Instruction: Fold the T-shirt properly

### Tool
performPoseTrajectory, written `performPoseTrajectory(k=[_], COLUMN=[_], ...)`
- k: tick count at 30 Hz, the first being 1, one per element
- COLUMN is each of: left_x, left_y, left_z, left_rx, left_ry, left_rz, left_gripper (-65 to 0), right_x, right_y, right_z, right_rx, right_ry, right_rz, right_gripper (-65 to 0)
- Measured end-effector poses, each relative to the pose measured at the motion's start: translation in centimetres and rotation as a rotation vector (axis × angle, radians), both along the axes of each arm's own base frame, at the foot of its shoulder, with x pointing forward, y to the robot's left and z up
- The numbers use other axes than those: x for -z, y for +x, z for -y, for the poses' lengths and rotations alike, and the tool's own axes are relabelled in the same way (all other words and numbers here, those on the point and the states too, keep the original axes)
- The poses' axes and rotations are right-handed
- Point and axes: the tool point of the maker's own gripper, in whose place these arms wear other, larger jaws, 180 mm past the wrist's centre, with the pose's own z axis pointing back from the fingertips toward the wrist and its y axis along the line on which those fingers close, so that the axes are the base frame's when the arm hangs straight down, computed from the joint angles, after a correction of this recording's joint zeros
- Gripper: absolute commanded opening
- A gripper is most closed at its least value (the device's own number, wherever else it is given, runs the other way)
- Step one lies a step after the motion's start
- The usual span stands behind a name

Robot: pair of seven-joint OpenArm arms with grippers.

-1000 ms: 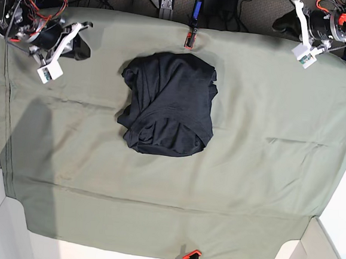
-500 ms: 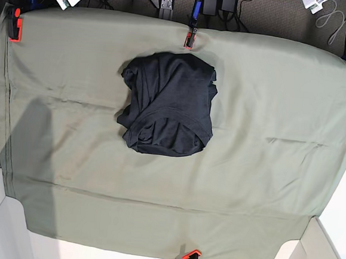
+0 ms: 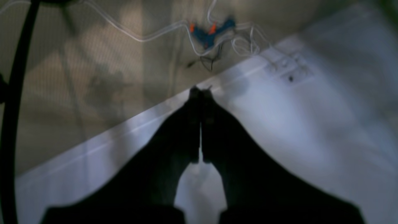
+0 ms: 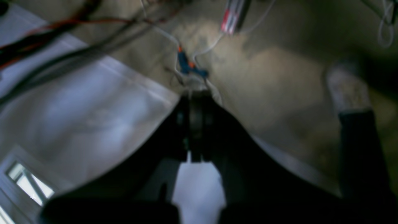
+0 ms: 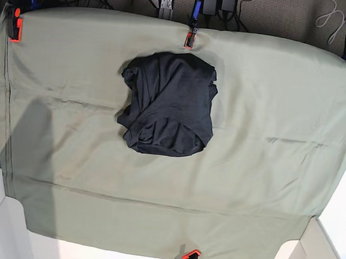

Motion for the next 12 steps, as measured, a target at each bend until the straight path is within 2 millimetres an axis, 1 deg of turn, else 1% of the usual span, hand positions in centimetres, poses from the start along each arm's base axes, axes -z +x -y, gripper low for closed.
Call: performPoseTrajectory(k=[2, 3, 5, 7, 9, 11, 12], left_x=[1.1, 1.6, 2.4, 3.0, 3.4, 3.6, 3.7], left_y=[0.9, 1.6, 3.4, 5.2, 6.6, 7.3, 7.4], left_z=[1.0, 1.4, 2.2, 3.4, 4.5, 5.1, 5.0], left_rx=[0.008, 0.017, 0.028, 0.013, -0.017, -0.047, -0.052], left_ry=[-0.008, -0.009, -0.018, -0.032, -0.056, -0.077, -0.078], left_rz=[-0.02, -0.021, -0.014, 0.005, 0.039, 0.08, 0.088], left_gripper=[-65.0, -65.0, -65.0, -65.0, -65.0, -65.0, -65.0], right_x=[1.1, 1.6, 2.4, 2.9, 3.2, 3.3, 3.4], right_y=[-0.3, -0.2, 0.3, 1.6, 3.5, 5.6, 6.4], right_z=[0.3, 0.5, 0.3, 0.3, 0.3, 0.4, 0.4], right_rx=[-0.05, -0.068, -0.073, -0.078, -0.078, -0.075, -0.076], right_ry=[-0.033, -0.053, -0.055, -0.057, -0.059, -0.061, -0.063], right_rz=[-0.029, -0.042, -0.058, -0.053, -0.035, 0.003, 0.018], right_gripper=[-65.0, -65.0, -65.0, -65.0, -65.0, -65.0, -65.0])
